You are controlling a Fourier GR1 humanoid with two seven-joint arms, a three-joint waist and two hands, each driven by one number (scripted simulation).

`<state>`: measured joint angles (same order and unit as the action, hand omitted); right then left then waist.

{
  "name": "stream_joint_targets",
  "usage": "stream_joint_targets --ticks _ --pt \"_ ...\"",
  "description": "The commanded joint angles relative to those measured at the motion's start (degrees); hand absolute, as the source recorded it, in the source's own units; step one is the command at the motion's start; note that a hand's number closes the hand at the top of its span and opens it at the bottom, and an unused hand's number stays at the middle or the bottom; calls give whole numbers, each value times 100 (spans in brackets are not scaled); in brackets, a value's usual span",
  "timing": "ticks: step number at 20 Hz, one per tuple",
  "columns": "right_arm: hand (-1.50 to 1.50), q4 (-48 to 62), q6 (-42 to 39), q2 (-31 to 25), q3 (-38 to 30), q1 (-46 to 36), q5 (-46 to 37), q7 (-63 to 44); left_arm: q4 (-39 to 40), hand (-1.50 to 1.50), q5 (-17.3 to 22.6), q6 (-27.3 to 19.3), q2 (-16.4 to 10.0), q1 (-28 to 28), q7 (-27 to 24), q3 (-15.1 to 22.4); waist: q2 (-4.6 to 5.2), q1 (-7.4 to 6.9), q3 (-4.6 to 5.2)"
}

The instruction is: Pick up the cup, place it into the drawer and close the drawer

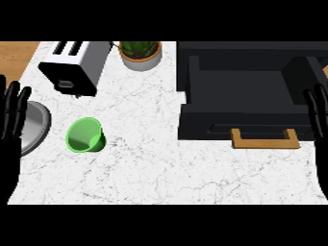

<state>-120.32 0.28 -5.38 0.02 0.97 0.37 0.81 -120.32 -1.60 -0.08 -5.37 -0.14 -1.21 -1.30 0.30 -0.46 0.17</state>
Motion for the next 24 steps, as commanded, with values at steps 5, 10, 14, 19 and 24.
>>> stream_joint_targets --ticks 5,10,14,19,24 --pt "-150 109 -21 35 112 -248 -110 53 531 -150 1926 1864 -851 -8 -512 -553 -23 13 -7" --pt "-150 301 -523 -281 286 -344 220 -763 1489 -150 3118 1921 -772 91 529 -830 -12 38 -10" --pt "-150 726 -675 -316 20 -674 500 -677 2867 -150 2932 2519 -940 434 -221 -1120 -10 65 -12" --pt "-150 1243 -817 -416 -297 -1028 505 -316 3722 -150 2296 2419 -897 905 -460 -1043 -9 73 -14" --pt "-150 1438 -649 -151 33 -1137 83 -163 4601 -150 1952 2668 -942 915 -981 -1094 -11 63 -13"
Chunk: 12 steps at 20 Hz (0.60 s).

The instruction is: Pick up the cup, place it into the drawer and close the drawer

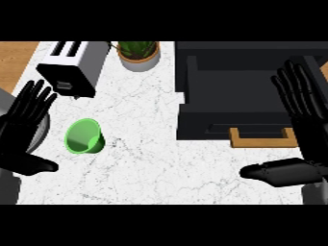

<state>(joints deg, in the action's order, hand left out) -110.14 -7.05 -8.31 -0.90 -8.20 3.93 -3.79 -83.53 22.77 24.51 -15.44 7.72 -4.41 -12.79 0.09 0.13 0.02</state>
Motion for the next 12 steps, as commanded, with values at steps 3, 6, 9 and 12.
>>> stream_joint_targets --ticks 3,6,9,12 --pt "-150 355 -141 -166 -288 -542 140 -159 1373 -150 -504 366 -166 193 -853 -164 1 -2 1" --pt "-150 94 -82 -64 -220 -303 81 -127 1871 -150 -1052 61 -58 245 -1334 -76 -4 7 1" --pt "-150 393 -241 -269 -511 -661 232 -63 2511 -150 -1303 108 -113 412 -1729 -47 -2 3 0" --pt "-150 403 -75 -117 -366 -654 101 -212 3885 -150 -1701 108 -238 967 -2579 -118 8 41 4"
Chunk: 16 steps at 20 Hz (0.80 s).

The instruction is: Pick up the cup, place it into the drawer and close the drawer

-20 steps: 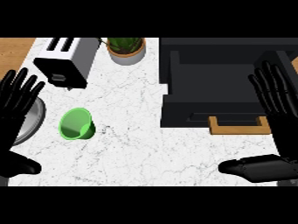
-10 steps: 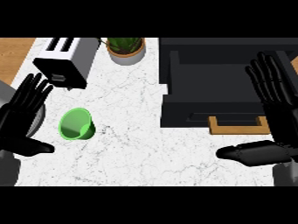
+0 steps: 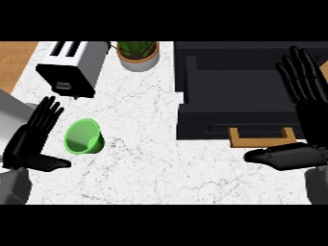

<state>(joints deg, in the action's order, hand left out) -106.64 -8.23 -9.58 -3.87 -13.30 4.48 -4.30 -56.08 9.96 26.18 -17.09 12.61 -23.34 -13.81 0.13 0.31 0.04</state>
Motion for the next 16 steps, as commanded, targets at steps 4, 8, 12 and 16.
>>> stream_joint_targets --ticks 4,8,12,16 --pt "-150 -256 -244 -304 -387 -328 498 -491 2164 -150 -655 -15 -203 678 -1324 -57 5 38 3" --pt "-150 -54 -43 -115 -190 -378 195 -397 3514 -150 -1071 9 -332 1057 -2436 -32 33 87 12" --pt "-150 23 -312 -149 -266 51 242 131 4070 -150 -1138 -132 -375 1507 -2648 -83 44 118 13" --pt "-150 -181 -149 -87 -184 -222 323 -413 4280 -150 -1249 -213 -269 1296 -3208 -31 46 120 19"
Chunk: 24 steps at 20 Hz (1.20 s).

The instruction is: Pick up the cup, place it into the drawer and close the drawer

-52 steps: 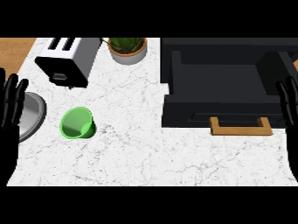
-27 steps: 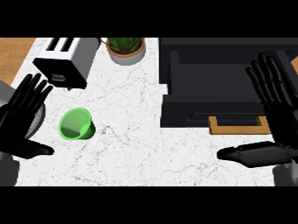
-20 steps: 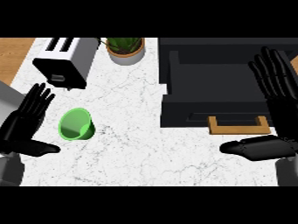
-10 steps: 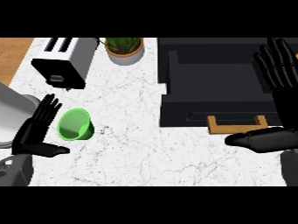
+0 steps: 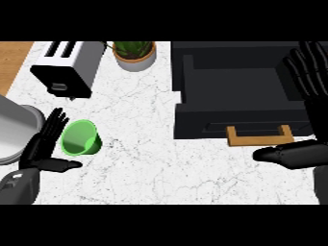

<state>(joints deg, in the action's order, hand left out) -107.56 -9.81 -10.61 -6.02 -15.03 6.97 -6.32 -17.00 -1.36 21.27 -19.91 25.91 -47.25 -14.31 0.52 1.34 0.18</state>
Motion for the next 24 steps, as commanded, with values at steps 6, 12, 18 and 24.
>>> stream_joint_targets --ticks 6,12,18,24 --pt "-150 -50 -81 -162 -116 -247 183 -321 585 -150 -151 234 52 6 -1090 -3 29 50 15" --pt "-150 -43 -73 -24 44 -69 49 -165 687 -150 -267 -23 337 182 -1202 71 27 61 13" --pt "-150 124 -3 -10 0 -219 -27 -76 780 -150 -238 149 305 391 -1166 13 44 57 15" --pt "-150 -25 -43 -24 -19 -126 87 -215 790 -150 -212 712 565 384 -1148 63 43 110 20"
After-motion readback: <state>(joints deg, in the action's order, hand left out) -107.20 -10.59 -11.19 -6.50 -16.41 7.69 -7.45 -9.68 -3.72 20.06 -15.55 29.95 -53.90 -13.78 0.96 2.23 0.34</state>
